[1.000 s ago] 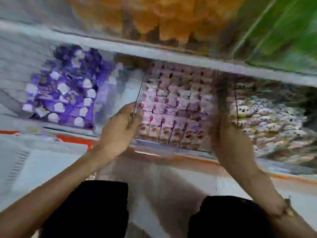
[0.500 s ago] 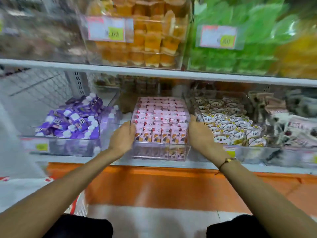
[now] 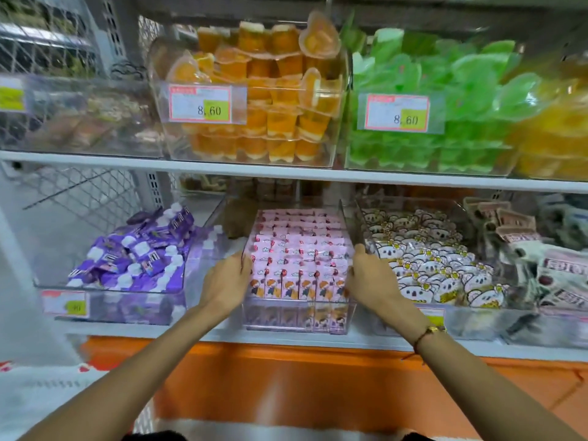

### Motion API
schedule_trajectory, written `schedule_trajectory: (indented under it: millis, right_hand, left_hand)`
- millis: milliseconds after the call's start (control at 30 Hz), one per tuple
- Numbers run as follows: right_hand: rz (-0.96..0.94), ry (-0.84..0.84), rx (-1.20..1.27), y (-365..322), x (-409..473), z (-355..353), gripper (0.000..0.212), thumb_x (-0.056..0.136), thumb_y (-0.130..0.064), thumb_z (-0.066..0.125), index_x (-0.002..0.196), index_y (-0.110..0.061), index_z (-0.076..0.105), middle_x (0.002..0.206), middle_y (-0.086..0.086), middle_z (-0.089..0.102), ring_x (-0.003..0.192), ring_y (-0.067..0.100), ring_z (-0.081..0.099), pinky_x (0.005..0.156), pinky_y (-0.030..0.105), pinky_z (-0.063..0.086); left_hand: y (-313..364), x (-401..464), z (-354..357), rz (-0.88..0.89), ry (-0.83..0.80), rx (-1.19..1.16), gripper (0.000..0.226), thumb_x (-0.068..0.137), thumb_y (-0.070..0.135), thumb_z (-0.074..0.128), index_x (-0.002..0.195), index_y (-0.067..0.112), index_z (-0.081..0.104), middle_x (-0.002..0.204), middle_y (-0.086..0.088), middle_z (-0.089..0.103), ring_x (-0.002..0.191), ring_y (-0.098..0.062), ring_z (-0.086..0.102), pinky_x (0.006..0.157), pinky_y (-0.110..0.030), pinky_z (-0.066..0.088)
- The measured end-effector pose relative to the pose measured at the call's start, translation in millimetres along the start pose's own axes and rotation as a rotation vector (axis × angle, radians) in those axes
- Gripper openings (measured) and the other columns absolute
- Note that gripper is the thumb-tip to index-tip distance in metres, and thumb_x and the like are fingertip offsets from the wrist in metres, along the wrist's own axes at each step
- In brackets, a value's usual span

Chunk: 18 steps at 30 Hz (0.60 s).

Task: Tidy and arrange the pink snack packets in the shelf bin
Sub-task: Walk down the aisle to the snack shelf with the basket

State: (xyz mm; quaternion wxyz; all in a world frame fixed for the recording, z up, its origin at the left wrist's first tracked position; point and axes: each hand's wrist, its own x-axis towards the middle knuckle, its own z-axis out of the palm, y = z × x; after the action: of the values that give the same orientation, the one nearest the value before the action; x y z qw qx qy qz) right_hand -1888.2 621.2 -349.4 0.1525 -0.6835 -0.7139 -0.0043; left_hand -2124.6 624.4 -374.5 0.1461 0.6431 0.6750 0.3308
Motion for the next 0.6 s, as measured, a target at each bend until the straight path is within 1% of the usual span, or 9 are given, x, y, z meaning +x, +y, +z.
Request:
schedule_trajectory:
  millis: [100, 167, 267, 333, 367, 433, 500, 567, 600]
  right_hand:
    - [0.010, 0.054, 0.028, -1.1, 1.5, -4.6, 0.024, 0.094, -0.005, 0.044, 0.117, 0.000, 0.043, 0.093, 0.021, 0.066, 0.082, 0.037, 0.065, 0.064, 0.038, 0.050]
    - [0.012, 0.083, 0.059, -3.6, 1.4, -9.1, 0.023, 0.094, -0.004, 0.044, 0.117, 0.000, 0.044, 0.088, 0.020, 0.068, 0.079, 0.037, 0.065, 0.066, 0.042, 0.053]
    - [-0.014, 0.164, 0.057, -3.7, 0.2, -19.4, 0.020, 0.095, -0.006, 0.042, 0.114, -0.001, 0.046, 0.082, 0.019, 0.068, 0.075, 0.038, 0.065, 0.057, 0.038, 0.046]
    - [-0.031, 0.212, 0.054, -1.9, -9.5, -25.2, 0.020, 0.096, -0.009, 0.042, 0.115, -0.003, 0.047, 0.081, 0.021, 0.067, 0.074, 0.039, 0.064, 0.053, 0.036, 0.037]
    - [-0.044, 0.220, 0.047, -0.9, -16.5, -26.0, 0.023, 0.097, -0.012, 0.042, 0.118, -0.003, 0.046, 0.081, 0.021, 0.067, 0.073, 0.039, 0.063, 0.052, 0.035, 0.032]
    - [-0.068, 0.191, 0.021, -0.4, -32.7, -24.1, 0.029, 0.099, -0.017, 0.041, 0.125, -0.004, 0.043, 0.078, 0.018, 0.066, 0.070, 0.037, 0.063, 0.051, 0.033, 0.026]
    - [-0.075, 0.141, 0.034, -0.7, -46.3, -20.2, 0.030, 0.099, -0.018, 0.041, 0.126, -0.006, 0.040, 0.070, 0.012, 0.060, 0.062, 0.033, 0.057, 0.049, 0.033, 0.025]
    - [-0.085, 0.114, 0.035, -0.7, -51.1, -17.0, 0.028, 0.099, -0.018, 0.041, 0.124, -0.006, 0.039, 0.065, 0.006, 0.052, 0.057, 0.030, 0.051, 0.044, 0.032, 0.022]
    - [-0.091, 0.115, 0.016, 0.2, -50.8, -16.7, 0.029, 0.099, -0.017, 0.042, 0.125, -0.007, 0.038, 0.064, 0.005, 0.051, 0.057, 0.030, 0.052, 0.042, 0.031, 0.020]
  left_hand:
    - [1.0, 4.4, -5.3, 0.035, 0.029, -0.036, 0.041, 0.104, 0.030, 0.034, 0.088, 0.002, 0.060, 0.086, -0.019, 0.068, 0.080, -0.036, 0.066, 0.075, -0.046, 0.054]
    - [5.0, 7.2, -10.7, 0.062, 0.060, -0.056, 0.041, 0.103, 0.031, 0.036, 0.090, 0.002, 0.063, 0.085, -0.018, 0.069, 0.080, -0.036, 0.066, 0.075, -0.045, 0.054]
    - [14.4, 9.9, -26.0, 0.081, 0.115, -0.021, 0.039, 0.102, 0.030, 0.038, 0.080, 0.007, 0.061, 0.079, -0.014, 0.069, 0.077, -0.034, 0.065, 0.072, -0.044, 0.052]
    - [17.4, 4.6, -36.0, 0.102, 0.116, 0.024, 0.040, 0.101, 0.029, 0.040, 0.071, 0.010, 0.057, 0.074, -0.013, 0.068, 0.072, -0.033, 0.065, 0.069, -0.043, 0.051]
    - [16.9, -1.4, -38.9, 0.109, 0.099, 0.031, 0.040, 0.101, 0.029, 0.040, 0.071, 0.010, 0.057, 0.073, -0.013, 0.068, 0.072, -0.033, 0.065, 0.069, -0.043, 0.051]
    - [10.8, -17.2, -38.8, 0.107, 0.058, 0.017, 0.038, 0.101, 0.028, 0.041, 0.077, 0.006, 0.060, 0.078, -0.014, 0.069, 0.073, -0.034, 0.066, 0.070, -0.045, 0.051]
    - [4.8, -35.2, -35.4, 0.103, 0.035, -0.003, 0.035, 0.101, 0.027, 0.041, 0.081, 0.006, 0.061, 0.079, -0.014, 0.070, 0.071, -0.032, 0.066, 0.069, -0.046, 0.051]
    - [-0.1, -43.5, -32.1, 0.115, 0.066, -0.025, 0.034, 0.101, 0.027, 0.040, 0.077, 0.011, 0.058, 0.071, -0.010, 0.067, 0.069, -0.030, 0.065, 0.066, -0.045, 0.049]
    - [-0.2, -44.0, -29.9, 0.127, 0.096, -0.014, 0.034, 0.101, 0.027, 0.040, 0.075, 0.014, 0.056, 0.066, -0.007, 0.064, 0.069, -0.031, 0.064, 0.062, -0.042, 0.048]
